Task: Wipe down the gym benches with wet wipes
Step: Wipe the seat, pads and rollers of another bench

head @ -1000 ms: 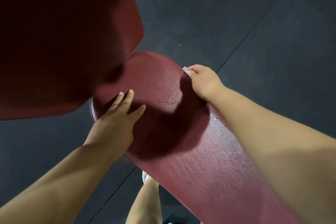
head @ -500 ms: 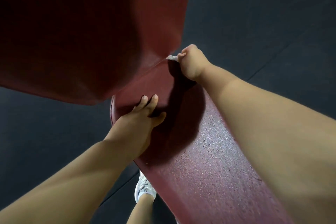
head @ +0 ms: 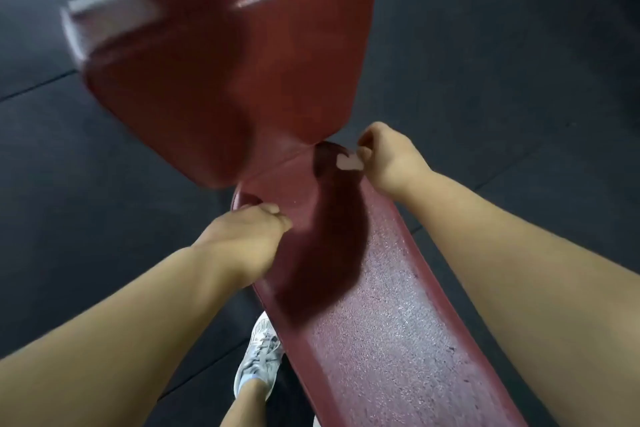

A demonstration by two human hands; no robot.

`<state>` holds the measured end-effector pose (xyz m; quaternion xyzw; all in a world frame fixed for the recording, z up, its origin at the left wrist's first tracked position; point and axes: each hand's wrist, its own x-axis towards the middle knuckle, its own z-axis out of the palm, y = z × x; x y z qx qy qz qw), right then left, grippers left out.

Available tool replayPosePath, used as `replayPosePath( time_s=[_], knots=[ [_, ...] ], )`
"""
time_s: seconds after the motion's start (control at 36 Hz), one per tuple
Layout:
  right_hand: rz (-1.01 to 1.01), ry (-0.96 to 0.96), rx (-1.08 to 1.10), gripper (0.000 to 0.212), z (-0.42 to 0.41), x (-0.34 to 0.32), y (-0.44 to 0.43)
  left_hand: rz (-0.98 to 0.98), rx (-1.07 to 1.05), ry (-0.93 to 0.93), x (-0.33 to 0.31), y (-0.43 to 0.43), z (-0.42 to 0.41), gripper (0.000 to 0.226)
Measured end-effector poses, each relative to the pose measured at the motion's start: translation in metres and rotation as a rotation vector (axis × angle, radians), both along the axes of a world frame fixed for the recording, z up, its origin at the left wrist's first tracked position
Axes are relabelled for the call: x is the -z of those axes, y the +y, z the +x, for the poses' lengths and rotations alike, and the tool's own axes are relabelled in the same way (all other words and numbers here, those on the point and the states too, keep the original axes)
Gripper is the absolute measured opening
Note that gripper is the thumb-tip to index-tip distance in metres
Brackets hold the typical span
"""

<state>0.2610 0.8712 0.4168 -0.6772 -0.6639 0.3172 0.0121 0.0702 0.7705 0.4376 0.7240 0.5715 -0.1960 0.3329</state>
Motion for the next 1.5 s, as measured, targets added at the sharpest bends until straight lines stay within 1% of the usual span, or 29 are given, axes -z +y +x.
replayPosePath(
  time_s=[0.08,0.22,0.28,0.36,0.42,0.47,0.56,0.67,0.72,0.81,0.86,0.92,0.97,1.06,1.14,1.19,1.28,1.36,1.42,1.47,1.5],
  knots=[
    [0.066,0.031,0.019,0.015,0.003,-0.028,-0.005,0.082,-0.021,0.032,-0.021,-0.006,-0.006,0.048],
    [0.140,0.119,0.025,0.017,-0.006,-0.082,-0.009,0.262,-0.141,-0.002,-0.069,-0.012,-0.017,0.029],
    [0.190,0.170,0.035,0.016,-0.013,-0.102,-0.009,0.315,-0.215,-0.030,-0.091,-0.013,-0.021,0.028],
    [0.229,0.328,0.102,0.008,-0.026,-0.132,-0.013,0.391,-0.287,-0.050,-0.122,-0.015,-0.033,0.025],
    [0.249,0.433,0.161,0.004,-0.038,-0.150,-0.014,0.399,-0.322,-0.069,-0.140,-0.017,-0.043,0.026],
    [0.296,0.480,0.193,0.003,-0.052,-0.165,-0.014,0.398,-0.370,-0.089,-0.155,-0.017,-0.055,0.028],
    [0.398,0.454,0.150,0.005,-0.075,-0.177,-0.008,0.413,-0.416,-0.094,-0.168,-0.011,-0.071,0.028],
    [0.502,0.298,0.049,0.012,-0.102,-0.174,0.007,0.405,-0.464,-0.103,-0.174,-0.001,-0.092,0.028],
    [0.525,0.224,0.063,0.017,-0.113,-0.168,0.014,0.400,-0.467,-0.102,-0.172,0.002,-0.103,0.028],
    [0.501,0.124,0.109,0.018,-0.132,-0.157,0.019,0.365,-0.458,-0.062,-0.168,0.007,-0.121,0.028],
    [0.497,0.106,0.022,0.023,-0.151,-0.152,0.016,0.314,-0.454,-0.033,-0.165,0.010,-0.134,0.027],
    [0.521,0.170,-0.105,0.020,-0.174,-0.149,0.009,0.264,-0.461,-0.021,-0.163,0.012,-0.146,0.027],
    [0.574,0.208,-0.262,0.015,-0.193,-0.147,0.000,0.237,-0.472,-0.012,-0.162,0.015,-0.154,0.027],
    [0.568,0.235,-0.503,0.015,-0.206,-0.143,-0.007,0.198,-0.470,0.011,-0.161,0.022,-0.161,0.028],
    [0.591,0.224,-0.610,0.015,-0.201,-0.140,-0.008,0.145,-0.464,0.007,-0.160,0.030,-0.163,0.029],
    [0.633,0.226,-0.538,0.016,-0.185,-0.141,-0.001,0.128,-0.464,-0.001,-0.161,0.037,-0.160,0.031],
    [0.683,0.169,-0.317,0.016,-0.144,-0.140,0.020,0.138,-0.439,0.000,-0.161,0.043,-0.149,0.036],
    [0.642,0.059,-0.130,0.019,-0.101,-0.139,0.045,0.238,-0.389,-0.008,-0.155,0.047,-0.137,0.036],
    [0.599,0.002,-0.036,0.026,-0.078,-0.139,0.062,0.286,-0.442,-0.040,-0.152,0.050,-0.131,0.034],
    [0.528,0.005,0.115,0.030,-0.064,-0.141,0.076,0.338,-0.491,-0.086,-0.151,0.055,-0.122,0.030],
    [0.510,0.012,0.171,0.029,-0.059,-0.140,0.079,0.375,-0.478,-0.103,-0.151,0.057,-0.118,0.030]
  ],
)
